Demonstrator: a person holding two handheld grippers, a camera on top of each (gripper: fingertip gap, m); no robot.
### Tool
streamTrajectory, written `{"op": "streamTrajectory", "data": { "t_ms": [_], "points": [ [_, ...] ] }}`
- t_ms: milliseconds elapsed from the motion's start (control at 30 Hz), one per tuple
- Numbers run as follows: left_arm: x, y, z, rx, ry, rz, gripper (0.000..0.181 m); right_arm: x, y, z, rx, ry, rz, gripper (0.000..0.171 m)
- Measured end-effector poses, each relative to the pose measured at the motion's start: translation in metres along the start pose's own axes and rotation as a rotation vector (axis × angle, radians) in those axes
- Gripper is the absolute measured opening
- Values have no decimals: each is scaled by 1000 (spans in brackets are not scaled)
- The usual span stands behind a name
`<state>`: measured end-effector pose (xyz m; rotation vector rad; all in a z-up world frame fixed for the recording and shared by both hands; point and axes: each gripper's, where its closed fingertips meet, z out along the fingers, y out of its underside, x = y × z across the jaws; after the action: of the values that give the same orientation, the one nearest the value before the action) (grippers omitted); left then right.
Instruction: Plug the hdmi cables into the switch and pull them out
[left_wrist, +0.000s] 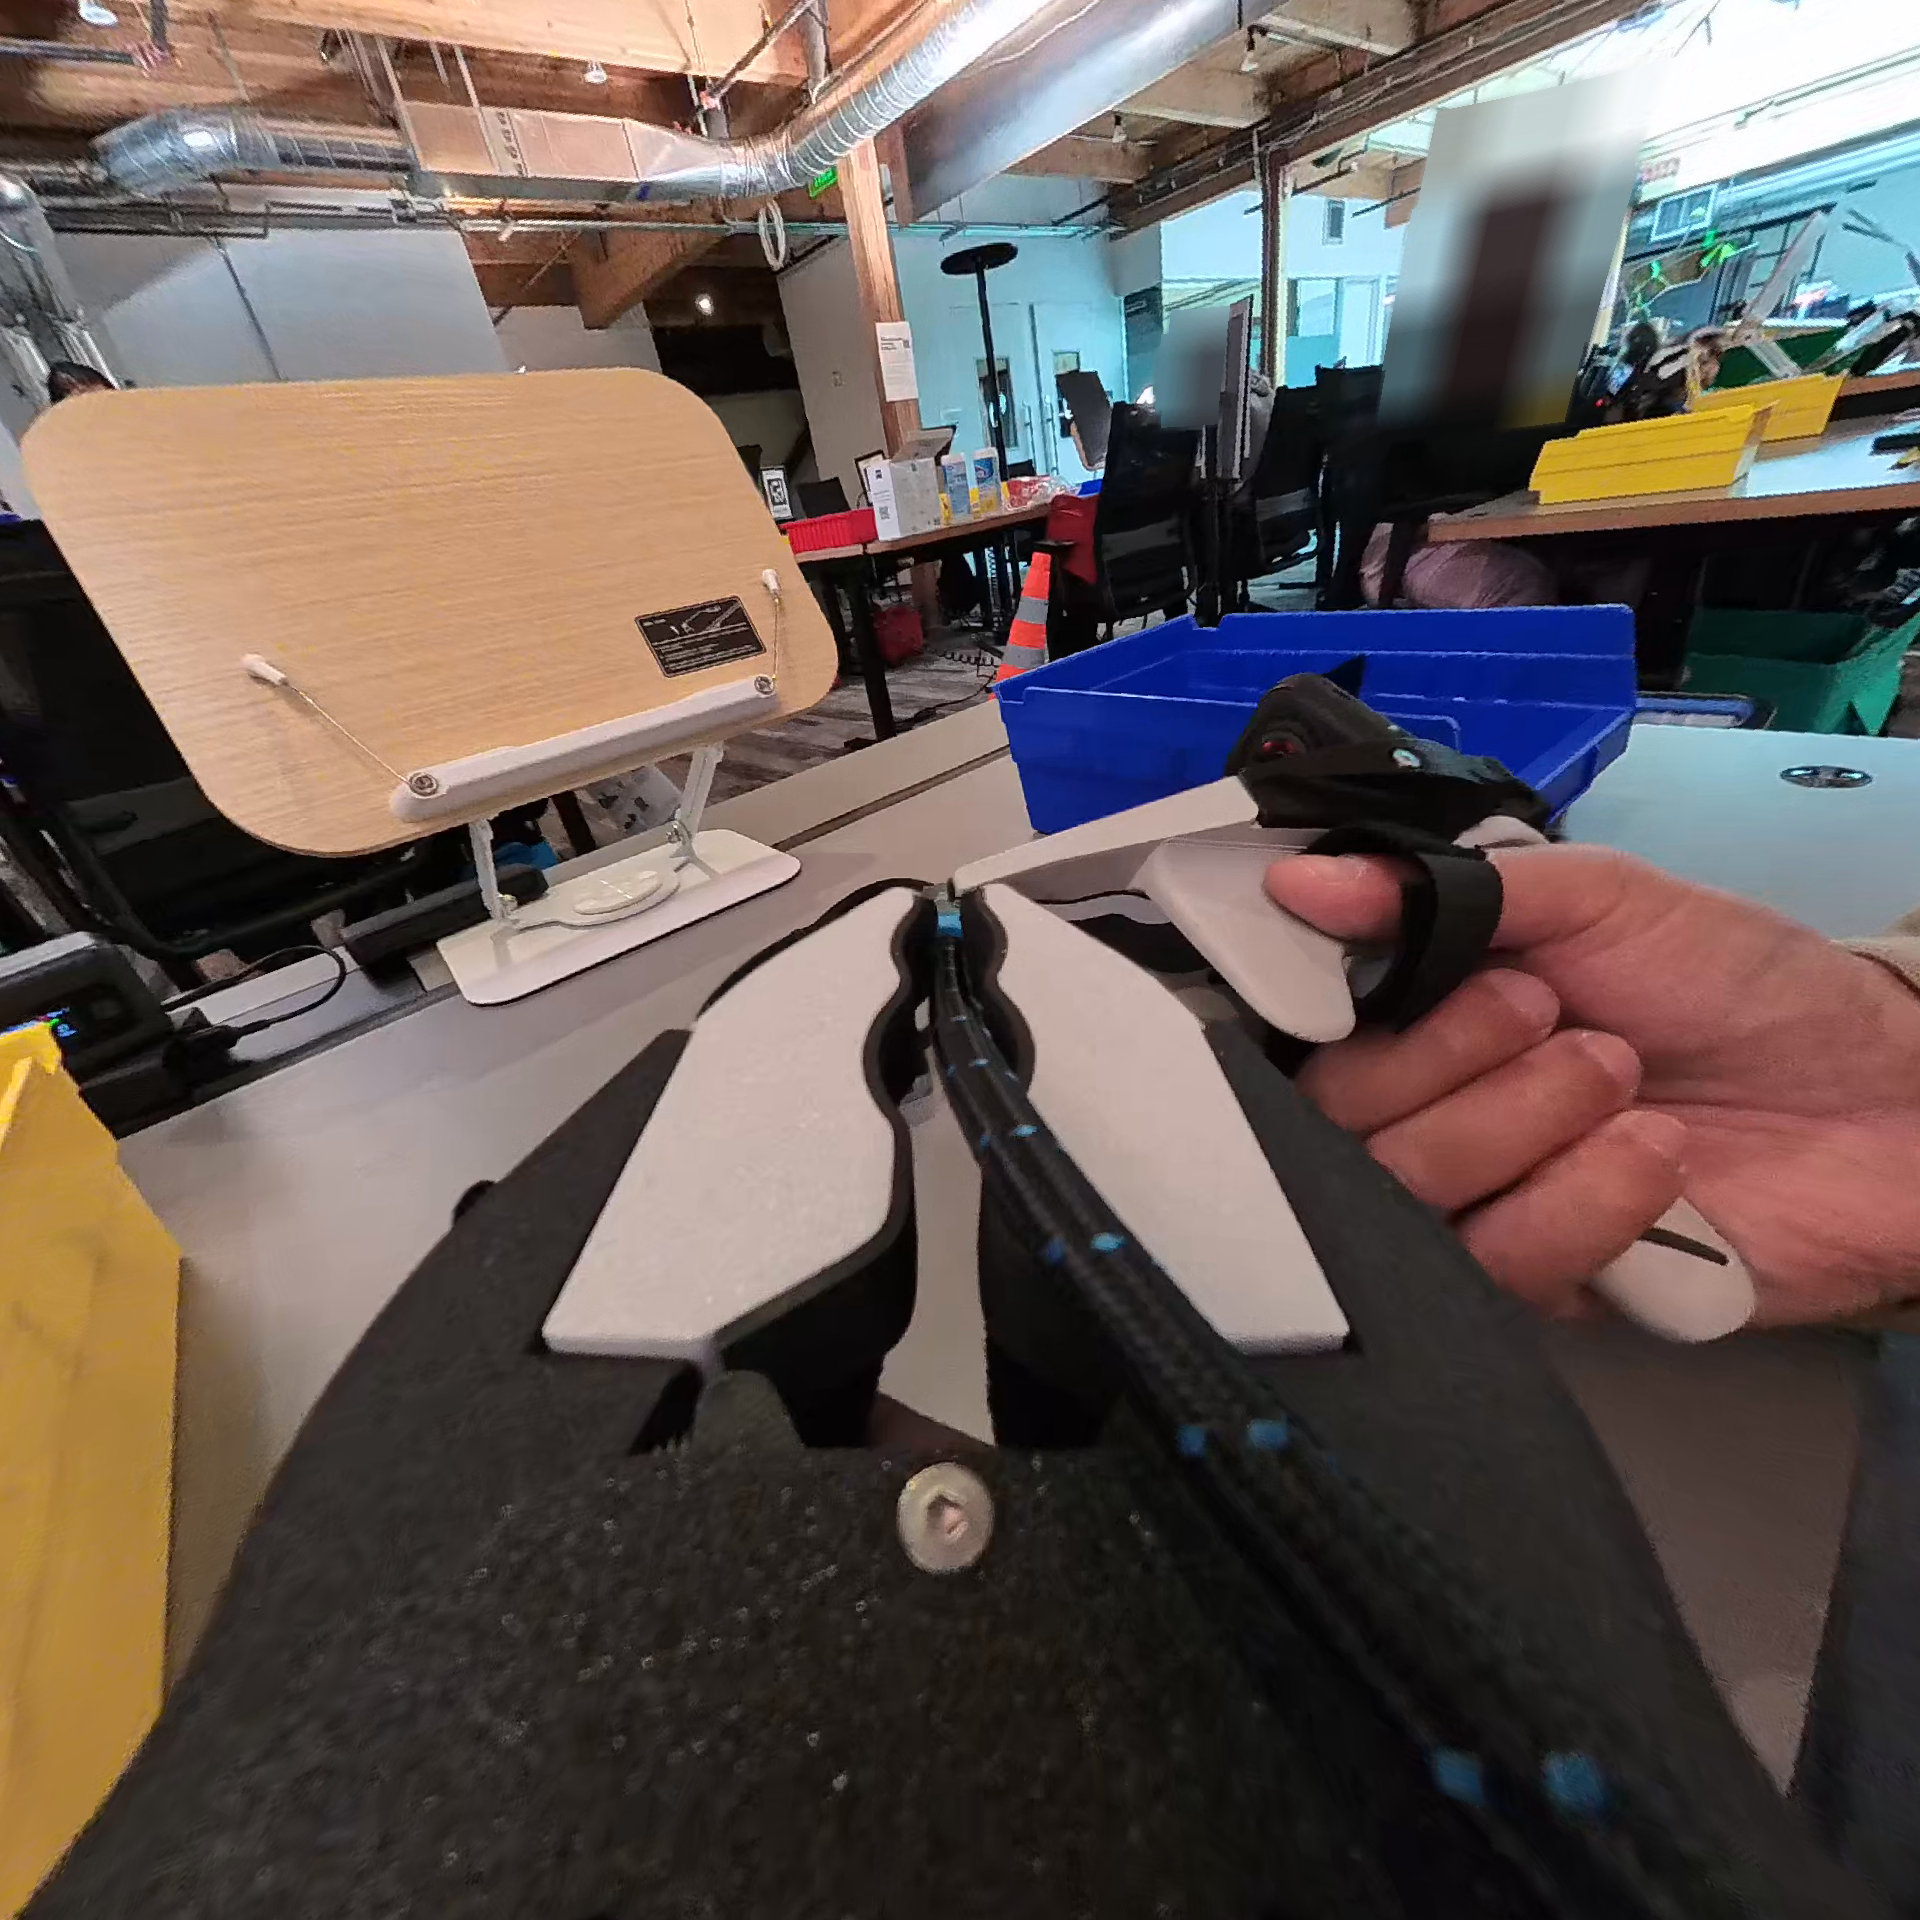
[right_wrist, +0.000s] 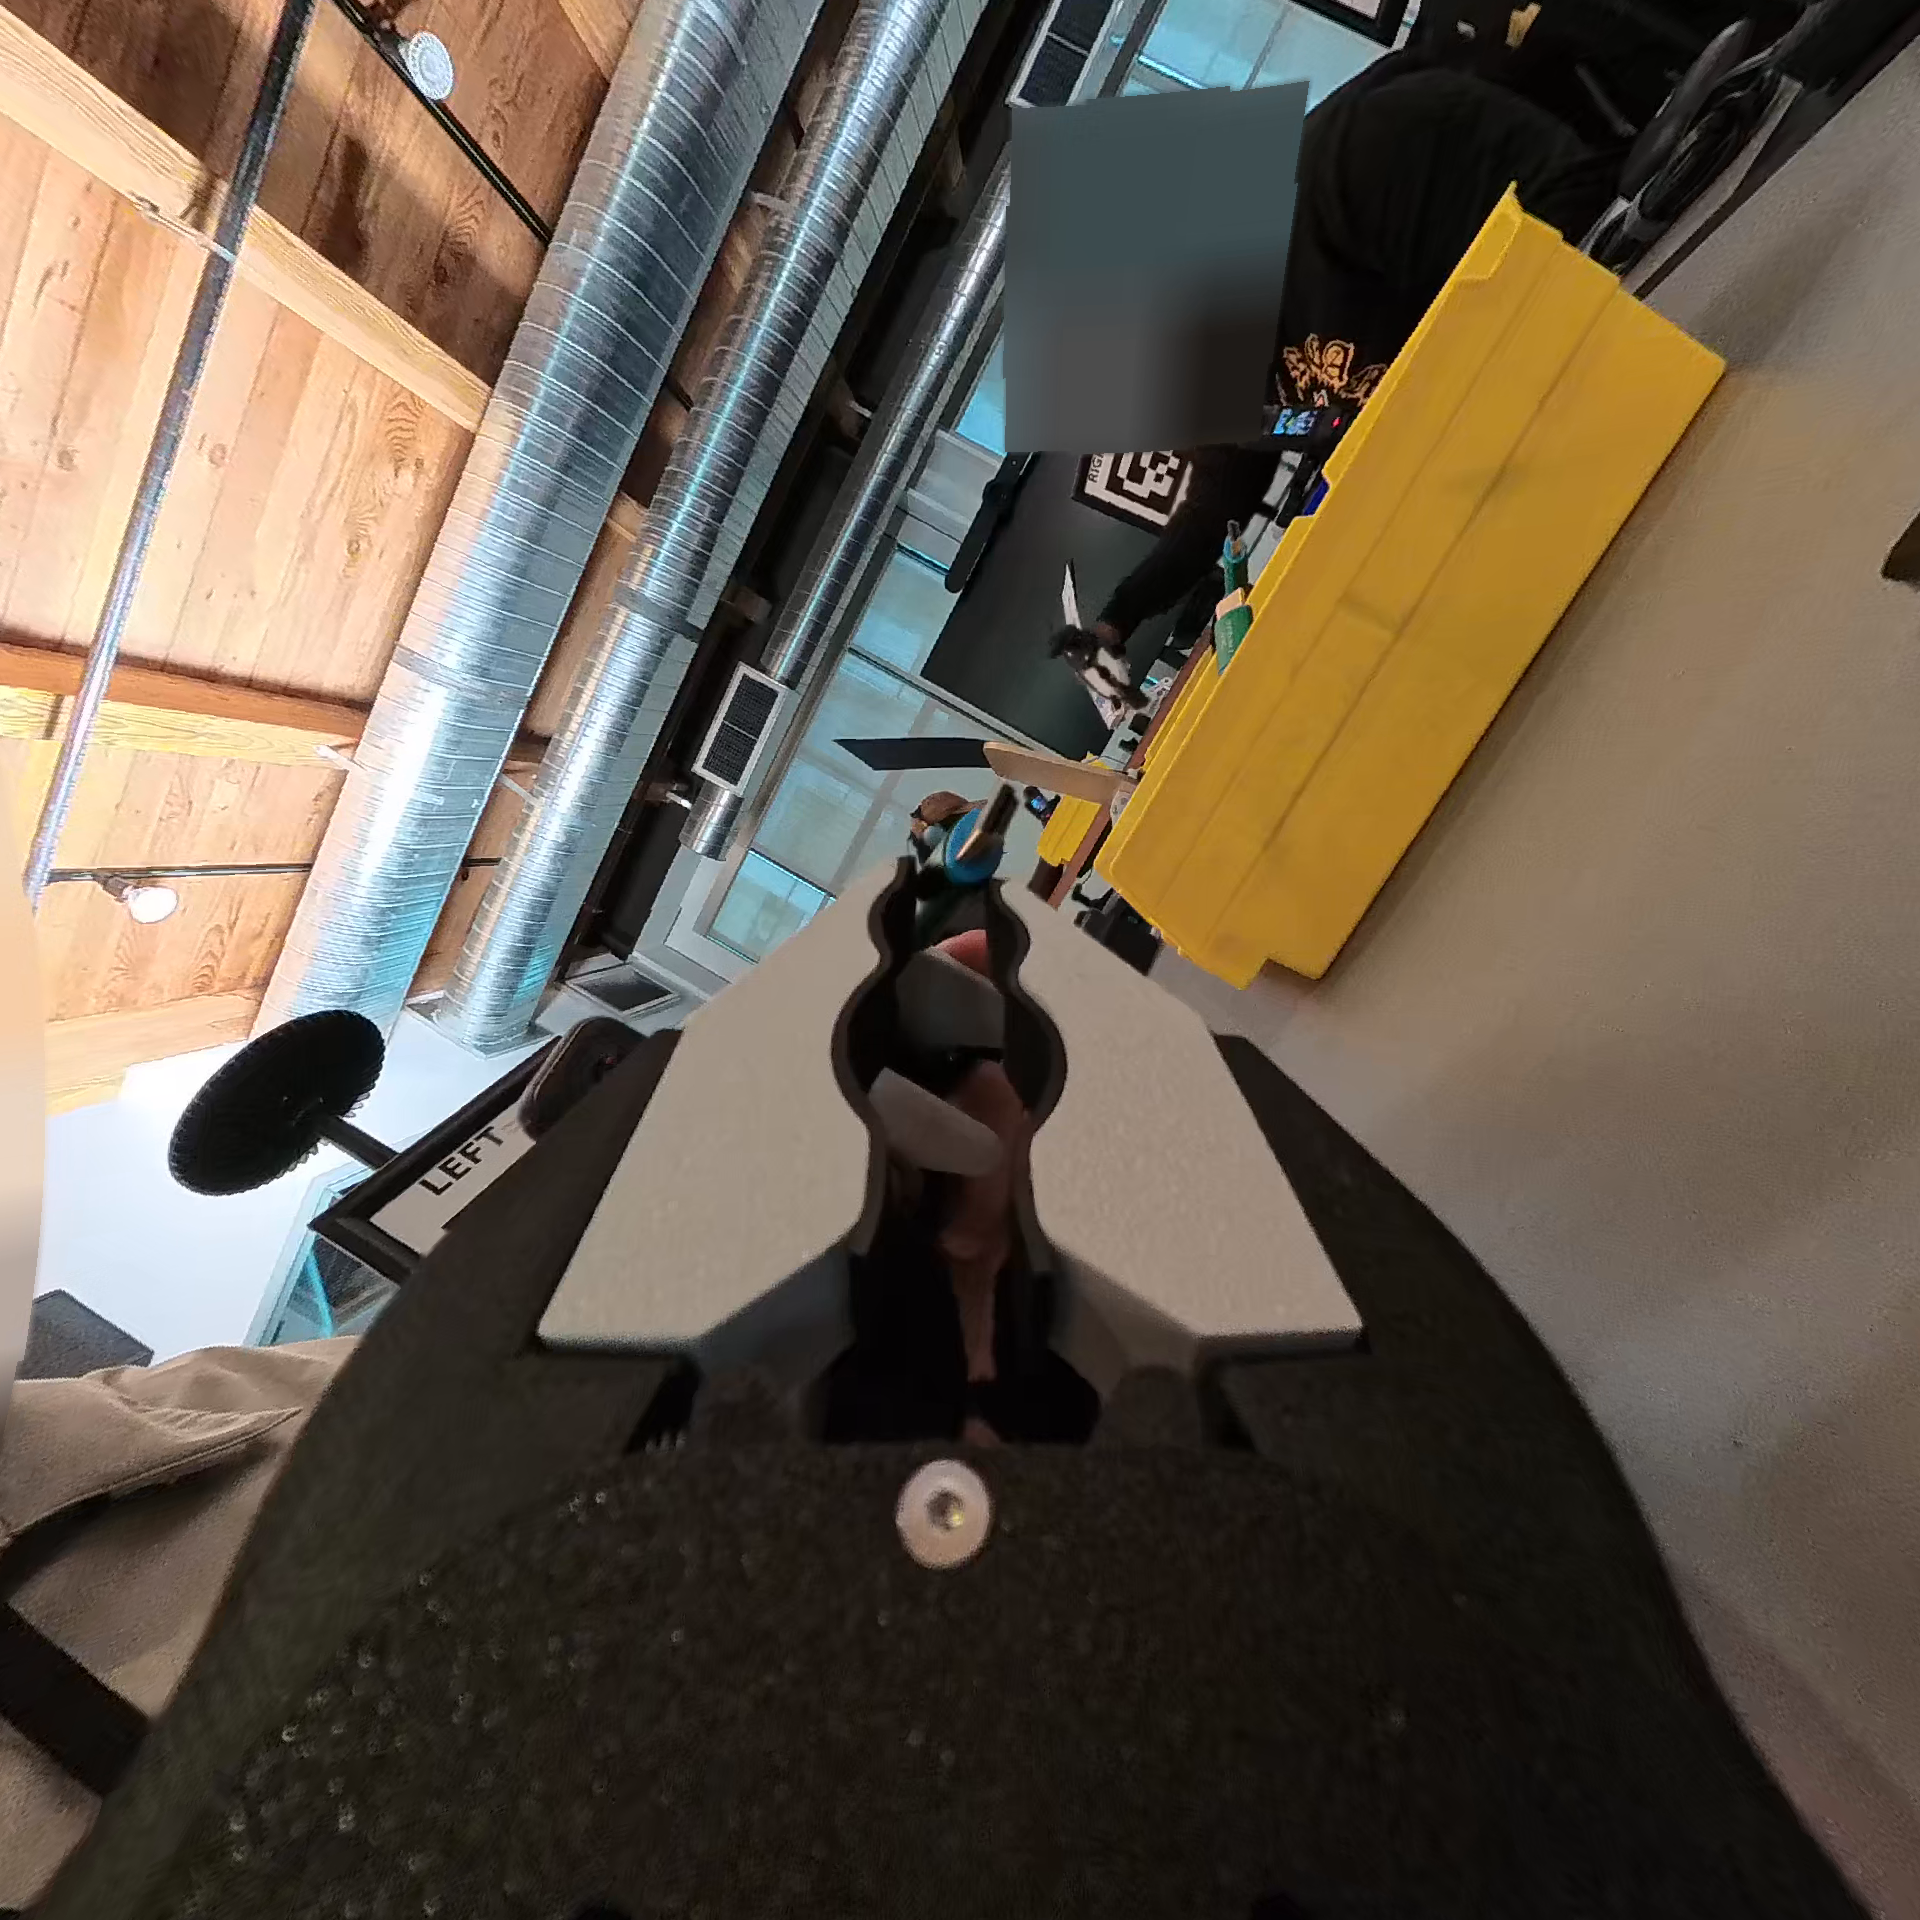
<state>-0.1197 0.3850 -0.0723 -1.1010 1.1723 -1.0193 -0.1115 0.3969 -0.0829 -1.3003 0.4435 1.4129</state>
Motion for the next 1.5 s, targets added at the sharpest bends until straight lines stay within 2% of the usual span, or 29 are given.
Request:
{"op": "streamTrajectory", "data": {
  "t_ms": [33,300,700,833,1067,1333,1400,1500],
  "points": [
    [0,2,1,-12,-5,8,7,0,-1,0,4,0,3,12],
    [5,16,8,-98,11,27,29,1,0,-3,-15,36,-43,11],
    [10,11,3,-74,25,-5,35,4,-10,-6,16,75,-86,11],
    [5,15,6,-90,6,-30,35,2,-6,-5,0,75,-106,12],
    [2,14,4,-77,1,-15,20,-1,6,0,-24,49,-67,12],
    [-4,21,1,-144,55,-49,20,5,10,-1,-77,29,15,14],
    [-17,22,-2,-150,29,-63,19,18,1,-8,-92,99,-55,17],
    [-42,30,-9,-181,-8,-108,20,44,-29,-30,-146,311,-280,37]
  ]
}}
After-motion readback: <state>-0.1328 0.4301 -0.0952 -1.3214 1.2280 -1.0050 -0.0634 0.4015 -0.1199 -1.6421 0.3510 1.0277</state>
